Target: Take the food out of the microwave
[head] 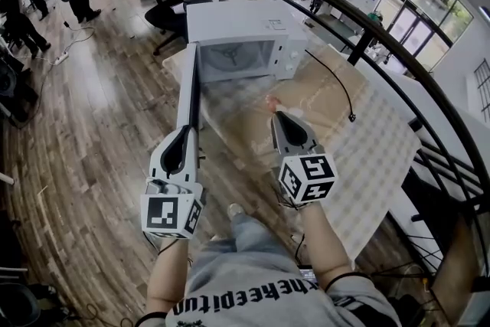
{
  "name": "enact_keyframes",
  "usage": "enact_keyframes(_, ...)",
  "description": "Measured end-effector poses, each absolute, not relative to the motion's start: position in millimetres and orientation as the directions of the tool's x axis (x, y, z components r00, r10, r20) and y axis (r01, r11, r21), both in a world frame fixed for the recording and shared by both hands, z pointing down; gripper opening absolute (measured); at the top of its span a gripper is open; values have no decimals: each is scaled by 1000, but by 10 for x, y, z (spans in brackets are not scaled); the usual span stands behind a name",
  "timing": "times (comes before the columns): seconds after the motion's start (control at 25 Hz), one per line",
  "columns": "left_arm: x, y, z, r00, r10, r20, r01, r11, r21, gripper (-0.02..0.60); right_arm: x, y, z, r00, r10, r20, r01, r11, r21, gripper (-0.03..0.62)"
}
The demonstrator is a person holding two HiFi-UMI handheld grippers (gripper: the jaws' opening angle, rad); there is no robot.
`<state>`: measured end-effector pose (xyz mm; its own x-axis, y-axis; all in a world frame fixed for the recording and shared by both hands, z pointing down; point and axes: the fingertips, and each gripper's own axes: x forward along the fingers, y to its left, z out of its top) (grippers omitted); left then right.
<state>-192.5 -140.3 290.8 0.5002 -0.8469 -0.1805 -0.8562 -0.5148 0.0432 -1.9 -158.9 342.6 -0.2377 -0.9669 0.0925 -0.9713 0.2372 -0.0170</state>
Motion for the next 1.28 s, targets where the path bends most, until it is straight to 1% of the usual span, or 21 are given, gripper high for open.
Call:
enact_keyframes(0.96,-2099,-1273,2954,494,-850,-181,-861,-507,32,11,-65,-1138,3190,-206,-979,3,-978,206,12,23)
enact_keyframes(1.12,-2121,-1262,2895,484,-860,-160,-867,-496,43,11,-78,-1124,3154,-205,-979,-12,-979,205,12,23)
enact_keyframes(1.28,-2140,-1252,2947,493,-850,-184,-862,-507,31,11,-100,-1093,3109,-205,-979,-21,-979,205,19,23)
